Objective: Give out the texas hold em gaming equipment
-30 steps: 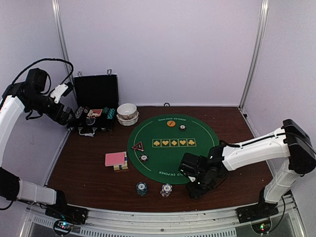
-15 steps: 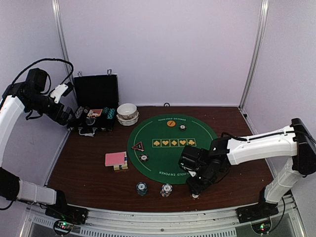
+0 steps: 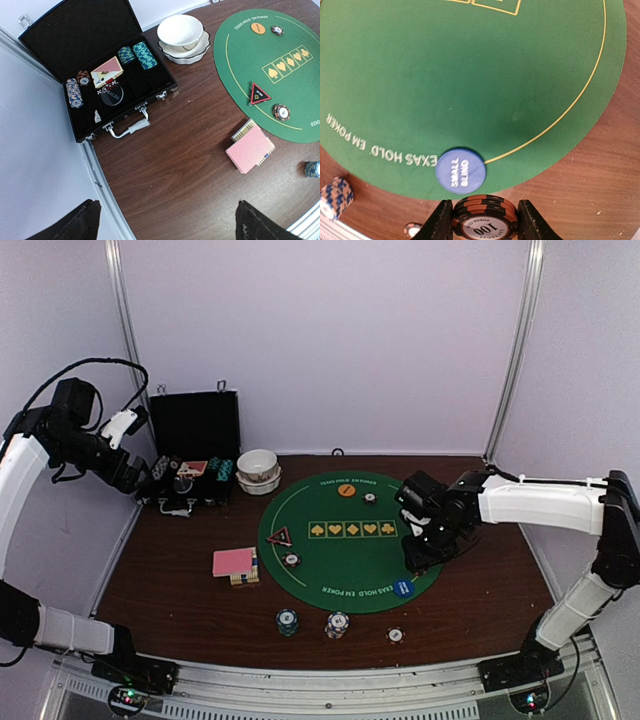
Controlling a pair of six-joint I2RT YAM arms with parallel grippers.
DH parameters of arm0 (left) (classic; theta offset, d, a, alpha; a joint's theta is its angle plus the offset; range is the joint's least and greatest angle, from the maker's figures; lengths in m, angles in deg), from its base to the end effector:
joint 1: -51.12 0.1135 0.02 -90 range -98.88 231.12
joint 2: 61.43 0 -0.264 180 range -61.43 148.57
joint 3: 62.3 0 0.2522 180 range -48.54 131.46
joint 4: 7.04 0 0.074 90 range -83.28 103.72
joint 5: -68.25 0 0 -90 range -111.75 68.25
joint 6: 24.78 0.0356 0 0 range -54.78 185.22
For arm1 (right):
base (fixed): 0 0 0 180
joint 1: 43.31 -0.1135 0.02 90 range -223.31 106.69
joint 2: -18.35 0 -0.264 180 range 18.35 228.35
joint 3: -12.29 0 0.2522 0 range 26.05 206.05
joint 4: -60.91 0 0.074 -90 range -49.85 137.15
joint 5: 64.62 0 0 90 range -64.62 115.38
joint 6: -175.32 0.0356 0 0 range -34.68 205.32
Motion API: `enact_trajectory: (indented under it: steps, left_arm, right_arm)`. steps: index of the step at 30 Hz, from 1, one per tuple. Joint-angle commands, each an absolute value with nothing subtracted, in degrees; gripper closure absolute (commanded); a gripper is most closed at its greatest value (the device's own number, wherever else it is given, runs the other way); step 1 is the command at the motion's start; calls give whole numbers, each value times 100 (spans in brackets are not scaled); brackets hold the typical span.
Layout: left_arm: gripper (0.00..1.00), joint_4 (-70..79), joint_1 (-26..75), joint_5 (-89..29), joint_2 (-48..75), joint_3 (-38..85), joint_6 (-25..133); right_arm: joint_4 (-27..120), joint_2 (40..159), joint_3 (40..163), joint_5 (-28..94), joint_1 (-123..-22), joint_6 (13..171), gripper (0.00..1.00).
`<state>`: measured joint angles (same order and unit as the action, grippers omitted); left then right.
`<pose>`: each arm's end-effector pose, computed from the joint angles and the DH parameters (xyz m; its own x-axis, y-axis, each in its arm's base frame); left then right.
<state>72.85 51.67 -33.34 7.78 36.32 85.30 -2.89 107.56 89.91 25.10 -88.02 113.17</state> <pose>0.2153 -0.0051 0.4002 -0.6838 0.3298 -0.6509 0.3761 0.9237 0.0729 0.2070 0.2046 0.2208 -0.9363 -0.2695 -0.2252 -0.3000 0.9471 0.1137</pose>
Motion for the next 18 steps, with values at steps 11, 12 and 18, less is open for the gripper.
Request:
enact_trajectory:
  steps: [11, 12, 18]
  left_arm:
    - [2, 7286, 5208, -3382, 659, 3734, 8640]
    - [3, 7285, 5209, -3391, 652, 3726, 8648]
    - [3, 7288, 5208, -3400, 651, 3732, 8649]
  right_arm:
    - [822, 11643, 8674, 2414, -8019, 11108, 75]
    - [842, 11682, 8670, 2430, -7996, 11103, 75]
    - [939, 11855, 8573, 2428, -7953, 11119, 73]
